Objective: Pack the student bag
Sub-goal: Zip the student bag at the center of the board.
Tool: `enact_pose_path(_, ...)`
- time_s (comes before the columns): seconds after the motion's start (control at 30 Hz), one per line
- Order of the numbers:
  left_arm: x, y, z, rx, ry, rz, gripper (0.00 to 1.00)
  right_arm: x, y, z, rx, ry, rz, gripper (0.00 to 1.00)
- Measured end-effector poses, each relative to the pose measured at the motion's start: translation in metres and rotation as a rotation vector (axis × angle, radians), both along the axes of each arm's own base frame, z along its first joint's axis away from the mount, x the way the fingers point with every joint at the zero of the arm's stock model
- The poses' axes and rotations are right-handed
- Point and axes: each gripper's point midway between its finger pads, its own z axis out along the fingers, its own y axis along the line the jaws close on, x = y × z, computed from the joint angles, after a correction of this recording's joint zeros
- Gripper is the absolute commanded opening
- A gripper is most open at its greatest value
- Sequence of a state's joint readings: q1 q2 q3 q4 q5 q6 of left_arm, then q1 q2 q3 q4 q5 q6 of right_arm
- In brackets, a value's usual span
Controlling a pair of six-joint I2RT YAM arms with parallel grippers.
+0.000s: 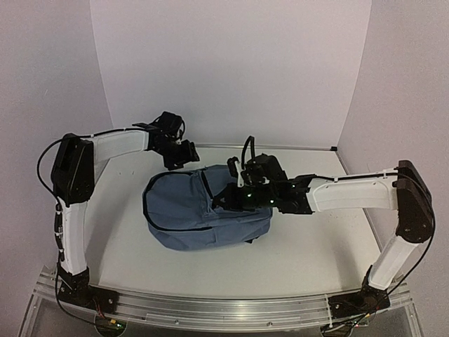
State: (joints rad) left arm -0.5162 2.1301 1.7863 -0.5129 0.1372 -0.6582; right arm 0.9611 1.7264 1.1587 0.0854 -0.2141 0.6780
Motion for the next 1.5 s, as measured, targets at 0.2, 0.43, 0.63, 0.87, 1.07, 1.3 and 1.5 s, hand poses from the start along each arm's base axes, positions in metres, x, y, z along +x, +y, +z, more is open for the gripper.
enact_pose_path(0.2, -0.042, -0.005, 0.049, -0.025, -0.044, -0.036, 0.69, 0.002, 0.001, 0.003, 0.008, -0.005, -0.007, 0.0)
enact_pose_path(0.43, -0.106, -0.047, 0.052, -0.039, -0.007, -0.14, 0.62, 0.003, 0.002, 0.006, 0.014, -0.008, -0.011, 0.0)
enact_pose_path(0.63, -0.137, -0.042, 0.014, 0.028, 0.105, -0.138, 0.61, 0.003, 0.001, 0.006, 0.014, -0.006, -0.015, 0.0)
enact_pose_path(0.87, -0.152, -0.032, 0.015, 0.029, 0.121, -0.115, 0.51, 0.004, 0.001, 0.006, 0.017, -0.003, -0.018, 0.0)
enact_pose_path(1.07, -0.164, -0.038, 0.02, 0.021, 0.118, -0.14, 0.48, 0.004, 0.001, 0.006, 0.018, -0.001, -0.021, 0.0)
enact_pose_path(1.3, -0.177, -0.042, 0.01, 0.026, 0.141, -0.157, 0.41, 0.004, 0.001, 0.006, 0.019, 0.001, -0.025, 0.0)
enact_pose_path(1.5, -0.181, -0.044, 0.007, 0.024, 0.15, -0.152, 0.37, 0.004, 0.001, 0.006, 0.019, 0.003, -0.027, 0.0)
